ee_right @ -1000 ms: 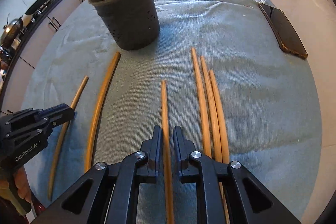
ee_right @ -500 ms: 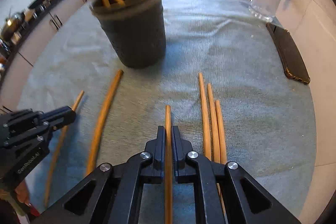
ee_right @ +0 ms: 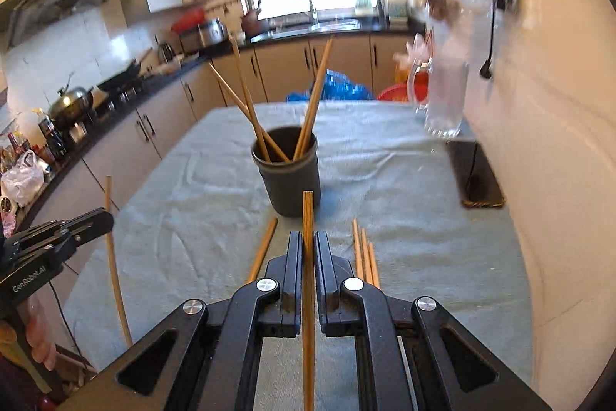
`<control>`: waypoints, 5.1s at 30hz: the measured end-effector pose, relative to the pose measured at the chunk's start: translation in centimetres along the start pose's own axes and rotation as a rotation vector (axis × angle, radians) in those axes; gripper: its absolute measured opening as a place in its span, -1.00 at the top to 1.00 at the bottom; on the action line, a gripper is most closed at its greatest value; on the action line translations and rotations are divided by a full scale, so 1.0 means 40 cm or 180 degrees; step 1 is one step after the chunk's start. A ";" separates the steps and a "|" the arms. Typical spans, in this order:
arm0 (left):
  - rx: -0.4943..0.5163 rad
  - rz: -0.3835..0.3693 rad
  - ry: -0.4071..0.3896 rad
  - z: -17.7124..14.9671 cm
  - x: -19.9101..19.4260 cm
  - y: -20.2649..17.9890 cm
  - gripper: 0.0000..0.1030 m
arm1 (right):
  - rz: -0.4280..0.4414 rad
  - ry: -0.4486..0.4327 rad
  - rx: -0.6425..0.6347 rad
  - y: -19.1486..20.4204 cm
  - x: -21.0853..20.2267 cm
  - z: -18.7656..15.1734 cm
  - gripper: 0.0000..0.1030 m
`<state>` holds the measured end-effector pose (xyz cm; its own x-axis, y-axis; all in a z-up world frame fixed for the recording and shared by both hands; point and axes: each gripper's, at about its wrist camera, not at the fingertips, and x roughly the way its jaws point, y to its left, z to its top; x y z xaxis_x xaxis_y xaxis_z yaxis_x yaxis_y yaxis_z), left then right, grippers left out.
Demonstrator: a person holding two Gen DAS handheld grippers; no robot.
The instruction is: Organize utensils
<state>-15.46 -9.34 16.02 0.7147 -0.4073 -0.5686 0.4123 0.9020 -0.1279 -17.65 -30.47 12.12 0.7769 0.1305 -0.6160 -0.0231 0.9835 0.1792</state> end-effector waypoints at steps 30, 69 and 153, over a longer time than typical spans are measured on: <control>0.0142 -0.0012 -0.0552 -0.020 -0.174 -0.053 0.89 | -0.0031 -0.0494 -0.0077 -0.010 -0.227 -0.041 0.87; -0.0417 0.0128 -0.0425 0.431 0.365 -0.016 0.89 | 0.0217 -0.0584 0.0417 -0.066 0.230 0.376 0.85; -0.0520 -0.0584 0.0944 -0.189 0.387 0.042 0.81 | -0.0311 0.0918 0.0156 -0.155 0.306 -0.103 0.38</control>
<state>-7.97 -13.06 0.85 0.4329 -0.5267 -0.7316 0.4056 0.8386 -0.3637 -10.61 -34.47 0.32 0.5631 0.0724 -0.8232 0.0788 0.9869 0.1407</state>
